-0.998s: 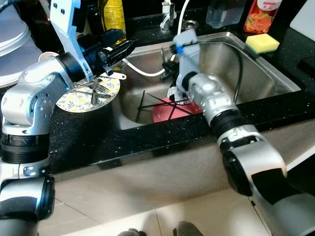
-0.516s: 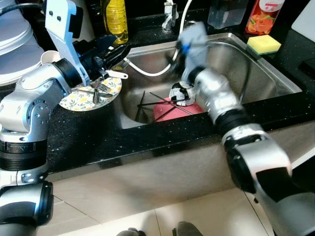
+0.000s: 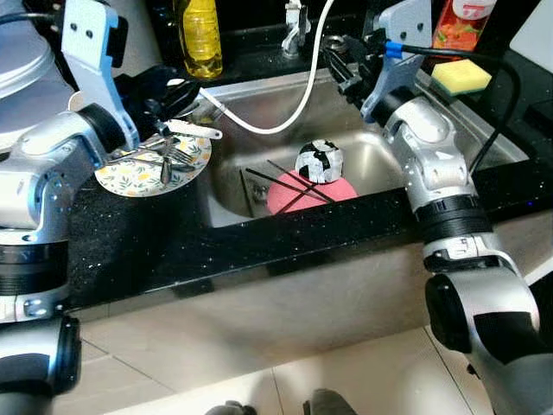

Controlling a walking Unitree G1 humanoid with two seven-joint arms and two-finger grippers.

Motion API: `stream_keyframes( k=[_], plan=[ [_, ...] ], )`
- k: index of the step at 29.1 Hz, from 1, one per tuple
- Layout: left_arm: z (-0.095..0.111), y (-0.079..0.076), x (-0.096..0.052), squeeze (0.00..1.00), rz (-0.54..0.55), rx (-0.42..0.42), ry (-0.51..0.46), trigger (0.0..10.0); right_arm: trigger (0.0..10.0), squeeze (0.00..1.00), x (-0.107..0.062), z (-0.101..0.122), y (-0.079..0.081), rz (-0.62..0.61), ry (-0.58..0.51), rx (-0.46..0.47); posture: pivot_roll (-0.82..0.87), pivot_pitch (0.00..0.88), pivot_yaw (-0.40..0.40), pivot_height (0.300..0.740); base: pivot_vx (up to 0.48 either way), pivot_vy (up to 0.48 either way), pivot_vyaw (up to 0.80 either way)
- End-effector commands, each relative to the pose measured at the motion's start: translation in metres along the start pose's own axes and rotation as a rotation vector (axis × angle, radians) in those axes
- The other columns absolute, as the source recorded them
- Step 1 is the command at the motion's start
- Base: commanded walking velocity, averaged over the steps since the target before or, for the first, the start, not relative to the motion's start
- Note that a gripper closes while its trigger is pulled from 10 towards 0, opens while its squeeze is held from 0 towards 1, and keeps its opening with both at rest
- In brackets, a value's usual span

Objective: Kitchen organization

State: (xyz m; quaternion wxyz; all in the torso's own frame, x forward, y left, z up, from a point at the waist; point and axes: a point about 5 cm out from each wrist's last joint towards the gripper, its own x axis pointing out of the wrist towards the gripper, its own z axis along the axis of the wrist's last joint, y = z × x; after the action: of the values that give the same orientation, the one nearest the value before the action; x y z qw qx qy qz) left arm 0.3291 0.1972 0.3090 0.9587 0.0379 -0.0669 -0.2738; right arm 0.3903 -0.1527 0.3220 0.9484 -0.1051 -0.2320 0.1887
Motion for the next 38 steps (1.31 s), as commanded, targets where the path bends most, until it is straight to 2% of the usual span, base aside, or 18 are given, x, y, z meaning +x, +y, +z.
stream_keyframes(
  k=[1,3,7,9,11,13,14,17,19,22,24,27,29,31,34,38],
  plan=[
    [-0.007,0.010,-0.007,0.00,0.050,0.014,0.067,10.0,10.0,0.00,0.000,0.001,0.000,-0.002,0.001,0.003,-0.07,0.076,0.066,0.740,0.000,0.000,0.00],
    [-0.015,0.013,-0.009,0.00,0.067,0.023,0.123,10.0,10.0,0.00,0.000,0.002,-0.001,-0.005,0.004,-0.008,-0.07,0.075,0.067,0.740,0.000,0.000,0.00],
    [-0.020,0.018,-0.014,0.00,0.065,0.059,0.166,10.0,10.0,0.00,-0.002,0.004,-0.003,-0.006,0.009,-0.012,-0.06,0.061,0.070,0.740,0.000,0.000,0.00],
    [-0.020,0.019,-0.015,0.00,0.049,0.103,0.192,10.0,10.0,0.00,-0.002,0.003,-0.003,0.003,0.018,-0.025,-0.05,0.059,0.068,0.740,0.000,0.000,0.00],
    [-0.022,0.022,-0.018,0.00,0.018,0.183,0.242,10.0,10.0,0.00,-0.003,-0.001,-0.002,0.030,0.055,-0.059,-0.05,0.056,0.070,0.740,0.000,0.000,0.00],
    [-0.022,0.023,-0.019,0.00,0.011,0.201,0.255,10.0,10.0,0.00,-0.003,-0.002,-0.002,0.036,0.065,-0.068,-0.05,0.056,0.070,0.740,0.000,0.000,0.00],
    [-0.024,0.029,-0.022,0.00,-0.007,0.272,0.309,10.0,10.0,0.00,-0.004,-0.004,-0.002,0.044,0.077,-0.089,-0.05,0.056,0.076,0.740,0.000,0.000,0.00],
    [-0.029,0.044,-0.032,0.00,-0.050,0.397,0.444,10.0,10.0,0.00,-0.006,-0.006,-0.003,0.053,0.086,-0.105,-0.04,0.056,0.080,0.740,0.000,0.000,0.00],
    [-0.031,0.047,-0.033,0.00,-0.058,0.411,0.467,10.0,10.0,0.00,-0.006,-0.006,-0.003,0.054,0.086,-0.101,-0.04,0.056,0.080,0.740,0.000,0.000,0.00],
    [-0.054,0.053,-0.035,0.00,-0.150,0.462,0.602,10.0,10.0,0.00,-0.008,-0.010,-0.004,0.039,0.098,-0.089,-0.04,0.060,0.082,0.740,0.000,0.000,0.00],
    [-0.058,0.054,-0.036,0.00,-0.167,0.474,0.622,10.0,10.0,0.00,-0.008,-0.011,-0.004,0.037,0.100,-0.088,-0.04,0.060,0.082,0.740,0.000,0.000,0.00],
    [-0.073,0.055,-0.030,0.00,-0.182,0.620,0.686,10.0,10.0,0.00,-0.008,-0.011,-0.002,0.039,0.099,-0.084,-0.06,0.068,0.083,0.740,0.000,0.000,0.00],
    [-0.081,0.053,-0.019,0.00,-0.217,0.691,0.697,10.0,10.0,0.00,-0.007,-0.010,-0.002,0.042,0.098,-0.084,-0.06,0.072,0.077,0.740,0.000,0.000,0.00],
    [-0.083,0.053,-0.015,0.00,-0.230,0.709,0.699,10.0,10.0,0.00,-0.007,-0.010,-0.002,0.043,0.098,-0.084,-0.06,0.072,0.077,0.740,0.000,0.000,0.00],
    [-0.088,0.054,0.001,0.00,-0.221,0.777,0.705,10.0,10.0,0.00,-0.007,-0.009,-0.002,0.043,0.094,-0.084,-0.07,0.078,0.078,0.740,0.000,0.000,0.00],
    [-0.091,0.053,0.008,0.00,-0.231,0.806,0.710,10.0,10.0,0.00,-0.007,-0.008,-0.001,0.043,0.090,-0.081,-0.08,0.081,0.081,0.740,0.000,0.000,0.00]
  ],
)
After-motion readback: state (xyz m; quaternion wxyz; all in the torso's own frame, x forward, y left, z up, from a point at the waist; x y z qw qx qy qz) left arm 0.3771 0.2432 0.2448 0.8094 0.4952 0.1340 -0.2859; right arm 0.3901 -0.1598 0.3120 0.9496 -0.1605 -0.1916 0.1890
